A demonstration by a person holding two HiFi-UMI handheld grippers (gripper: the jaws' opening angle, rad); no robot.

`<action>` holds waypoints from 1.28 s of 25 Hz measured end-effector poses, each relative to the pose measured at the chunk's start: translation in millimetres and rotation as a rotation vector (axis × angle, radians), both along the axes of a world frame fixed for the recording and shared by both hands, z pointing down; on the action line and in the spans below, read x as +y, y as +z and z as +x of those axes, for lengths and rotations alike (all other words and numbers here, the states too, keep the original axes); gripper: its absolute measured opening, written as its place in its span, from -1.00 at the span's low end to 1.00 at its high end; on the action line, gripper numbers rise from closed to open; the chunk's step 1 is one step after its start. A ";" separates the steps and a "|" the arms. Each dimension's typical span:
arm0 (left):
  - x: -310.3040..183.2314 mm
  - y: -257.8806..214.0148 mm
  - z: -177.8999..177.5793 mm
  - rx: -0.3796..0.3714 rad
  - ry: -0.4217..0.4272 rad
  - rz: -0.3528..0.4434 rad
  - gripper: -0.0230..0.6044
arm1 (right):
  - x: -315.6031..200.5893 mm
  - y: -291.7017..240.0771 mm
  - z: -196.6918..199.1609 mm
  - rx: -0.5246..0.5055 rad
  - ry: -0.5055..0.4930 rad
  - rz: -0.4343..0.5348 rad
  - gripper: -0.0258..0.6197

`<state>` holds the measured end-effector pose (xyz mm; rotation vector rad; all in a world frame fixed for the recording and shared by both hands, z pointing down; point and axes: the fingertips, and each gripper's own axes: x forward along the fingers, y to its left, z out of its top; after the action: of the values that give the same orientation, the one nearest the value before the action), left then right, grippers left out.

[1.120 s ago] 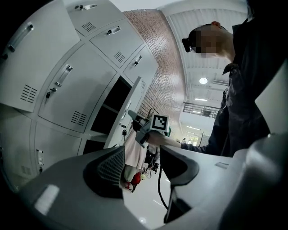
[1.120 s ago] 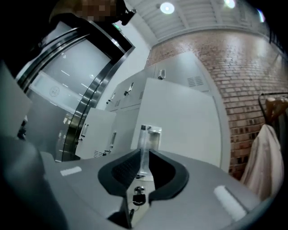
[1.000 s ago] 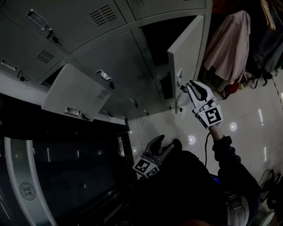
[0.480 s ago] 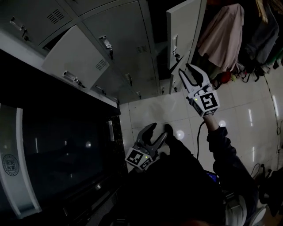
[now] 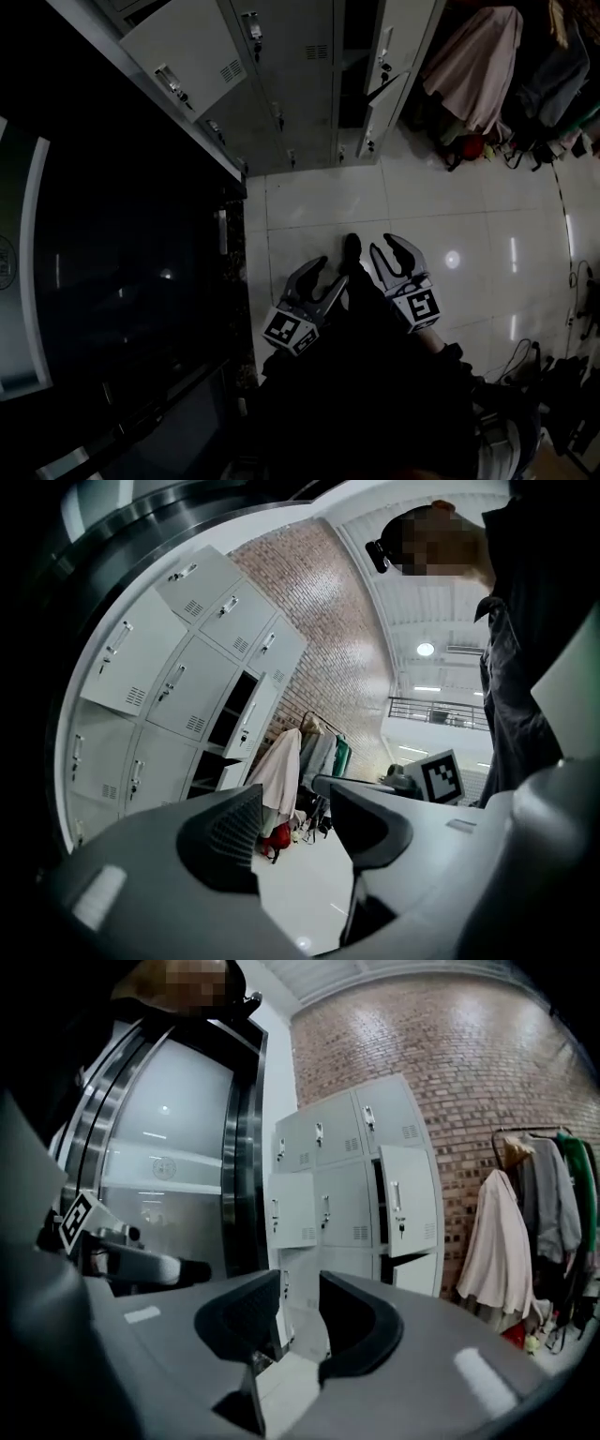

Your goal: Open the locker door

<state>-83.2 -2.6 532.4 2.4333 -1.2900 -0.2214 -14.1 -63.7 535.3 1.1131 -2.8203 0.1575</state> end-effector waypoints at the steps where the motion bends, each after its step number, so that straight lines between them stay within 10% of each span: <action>1: 6.4 -0.2 2.5 -0.001 0.007 0.002 -0.19 | 14.3 2.1 0.4 0.011 -0.008 -0.005 -0.53; 32: 50.7 -27.2 155.7 -0.181 0.081 0.180 -0.50 | 77.5 -28.6 129.4 -0.020 -0.098 0.123 -0.92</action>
<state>72.5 48.1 505.2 2.7056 -1.2918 -0.1013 115.3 13.7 506.7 0.9984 -2.9297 -0.0127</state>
